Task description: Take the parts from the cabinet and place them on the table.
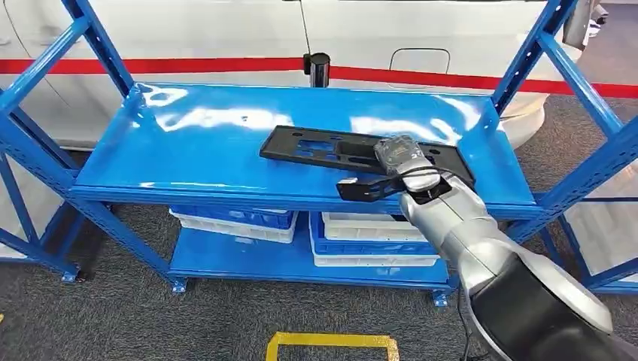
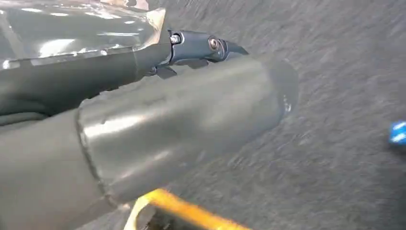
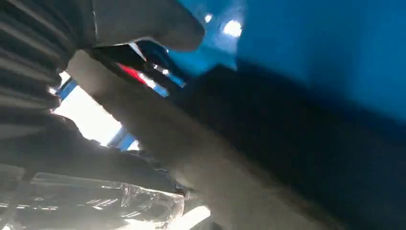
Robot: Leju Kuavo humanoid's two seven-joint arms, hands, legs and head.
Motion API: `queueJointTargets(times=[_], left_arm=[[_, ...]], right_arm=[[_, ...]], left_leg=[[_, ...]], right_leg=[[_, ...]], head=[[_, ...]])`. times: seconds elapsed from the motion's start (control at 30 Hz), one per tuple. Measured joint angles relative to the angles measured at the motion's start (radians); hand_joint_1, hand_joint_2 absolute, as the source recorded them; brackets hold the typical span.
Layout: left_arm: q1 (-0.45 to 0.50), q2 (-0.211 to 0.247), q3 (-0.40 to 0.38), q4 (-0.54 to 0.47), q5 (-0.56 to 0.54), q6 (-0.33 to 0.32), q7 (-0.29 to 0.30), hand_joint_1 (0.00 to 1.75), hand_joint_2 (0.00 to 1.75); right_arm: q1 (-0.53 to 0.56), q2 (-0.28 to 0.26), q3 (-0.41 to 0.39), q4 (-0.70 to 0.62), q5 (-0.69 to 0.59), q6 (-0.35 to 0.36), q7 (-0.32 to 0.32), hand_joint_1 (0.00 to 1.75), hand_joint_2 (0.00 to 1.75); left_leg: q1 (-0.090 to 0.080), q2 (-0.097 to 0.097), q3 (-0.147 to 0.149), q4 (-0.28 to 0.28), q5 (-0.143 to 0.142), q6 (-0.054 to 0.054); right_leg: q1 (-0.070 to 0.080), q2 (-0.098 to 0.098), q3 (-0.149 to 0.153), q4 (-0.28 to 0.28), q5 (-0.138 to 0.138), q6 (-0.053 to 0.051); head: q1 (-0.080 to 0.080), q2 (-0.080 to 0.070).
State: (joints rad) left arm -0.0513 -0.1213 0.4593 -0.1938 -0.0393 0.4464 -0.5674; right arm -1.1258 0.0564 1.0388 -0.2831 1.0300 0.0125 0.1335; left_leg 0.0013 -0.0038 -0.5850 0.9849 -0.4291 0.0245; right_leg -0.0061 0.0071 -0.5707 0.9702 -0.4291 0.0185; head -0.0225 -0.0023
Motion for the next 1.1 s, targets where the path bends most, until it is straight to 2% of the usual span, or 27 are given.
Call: queueJointTargets(times=[0.17, 0.33, 0.37, 0.5, 0.57, 0.63, 0.67, 0.7, 0.73, 0.9, 1.1], left_arm=[[0.000, -0.007, 0.013, 0.000, -0.002, 0.058, -0.060, 0.00, 0.00], [-0.001, -0.012, 0.024, 0.000, -0.001, 0.103, -0.063, 0.00, 0.00], [-0.001, -0.013, 0.025, 0.000, 0.000, 0.102, -0.064, 0.00, 1.75], [-0.001, -0.014, 0.029, 0.000, -0.003, 0.078, -0.089, 0.00, 1.75], [0.000, -0.014, 0.029, 0.000, -0.013, 0.103, -0.090, 0.00, 1.75], [0.000, -0.014, 0.032, 0.000, -0.014, 0.133, -0.092, 0.00, 1.75], [0.000, -0.014, 0.033, 0.000, -0.014, 0.135, -0.092, 0.00, 1.75], [-0.001, -0.013, 0.039, 0.000, -0.013, 0.141, -0.093, 0.00, 1.75], [-0.001, -0.013, 0.042, 0.000, -0.013, 0.145, -0.093, 0.00, 1.75], [0.001, -0.013, 0.053, -0.002, -0.016, 0.141, -0.093, 0.00, 1.75], [-0.001, -0.011, 0.069, -0.006, -0.013, 0.132, -0.079, 0.00, 1.75]], right_arm=[[0.007, -0.002, 0.001, 0.000, 0.007, -0.049, -0.031, 1.75, 1.75], [0.007, -0.001, 0.005, 0.000, 0.012, -0.087, -0.053, 1.75, 1.75], [0.007, 0.000, 0.005, 0.000, 0.012, -0.091, -0.054, 1.75, 1.75], [0.007, 0.001, 0.005, -0.002, 0.013, -0.120, -0.065, 1.75, 1.75], [0.007, 0.001, 0.003, -0.009, -0.009, -0.164, -0.108, 1.75, 1.75], [0.000, -0.004, -0.033, -0.046, -0.095, -0.199, -0.262, 1.75, 1.75], [-0.004, -0.008, -0.050, -0.062, -0.125, -0.200, -0.310, 1.75, 1.75], [-0.012, -0.020, -0.087, -0.108, -0.176, -0.199, -0.397, 1.75, 1.75], [-0.013, -0.037, -0.114, -0.161, -0.203, -0.192, -0.424, 1.75, 1.75], [-0.012, -0.112, -0.204, -0.420, -0.225, -0.136, -0.426, 1.75, 1.75], [0.010, -0.162, -0.249, -0.543, -0.246, -0.134, -0.437, 1.75, 1.75]], left_leg=[[0.000, 0.000, 0.000, 0.000, 0.000, 0.000], [0.000, 0.000, 0.000, 0.000, 0.000, 0.000], [0.000, 0.000, 0.000, 0.000, 0.000, 0.000], [0.000, 0.000, -0.001, 0.000, 0.000, 0.000], [0.000, 0.000, -0.002, 0.000, 0.000, 0.000], [0.000, 0.001, -0.003, 0.000, 0.000, 0.000], [0.000, 0.002, -0.003, 0.000, 0.000, 0.000], [0.000, 0.001, -0.003, 0.000, 0.000, 0.000], [0.000, 0.001, -0.002, 0.000, 0.000, 0.000], [-0.001, -0.004, -0.002, 0.000, 0.000, 0.000], [-0.001, -0.003, -0.002, 0.000, 0.000, 0.000]], right_leg=[[0.000, 0.000, 0.000, 0.000, 0.000, 0.000], [0.000, 0.000, 0.000, 0.000, 0.000, 0.000], [0.000, 0.000, 0.000, 0.000, 0.000, 0.000], [0.000, 0.000, 0.000, 0.000, 0.000, 0.000], [0.000, 0.000, 0.000, 0.000, 0.000, 0.000], [0.000, 0.001, 0.000, 0.002, 0.000, 0.000], [0.000, 0.001, 0.000, 0.002, 0.000, 0.000], [0.000, 0.001, -0.001, 0.002, 0.000, 0.000], [0.000, 0.001, -0.001, 0.002, 0.000, 0.000], [0.000, -0.002, -0.001, 0.001, -0.002, 0.003], [0.000, -0.002, 0.000, 0.001, -0.002, 0.003]], head=[[0.000, 0.000], [0.000, 0.000], [0.000, 0.000], [0.000, 0.000], [0.000, 0.000], [0.000, 0.000], [0.000, 0.000], [-0.001, 0.000], [0.000, 0.000], [-0.001, 0.000], [0.000, 0.000]])
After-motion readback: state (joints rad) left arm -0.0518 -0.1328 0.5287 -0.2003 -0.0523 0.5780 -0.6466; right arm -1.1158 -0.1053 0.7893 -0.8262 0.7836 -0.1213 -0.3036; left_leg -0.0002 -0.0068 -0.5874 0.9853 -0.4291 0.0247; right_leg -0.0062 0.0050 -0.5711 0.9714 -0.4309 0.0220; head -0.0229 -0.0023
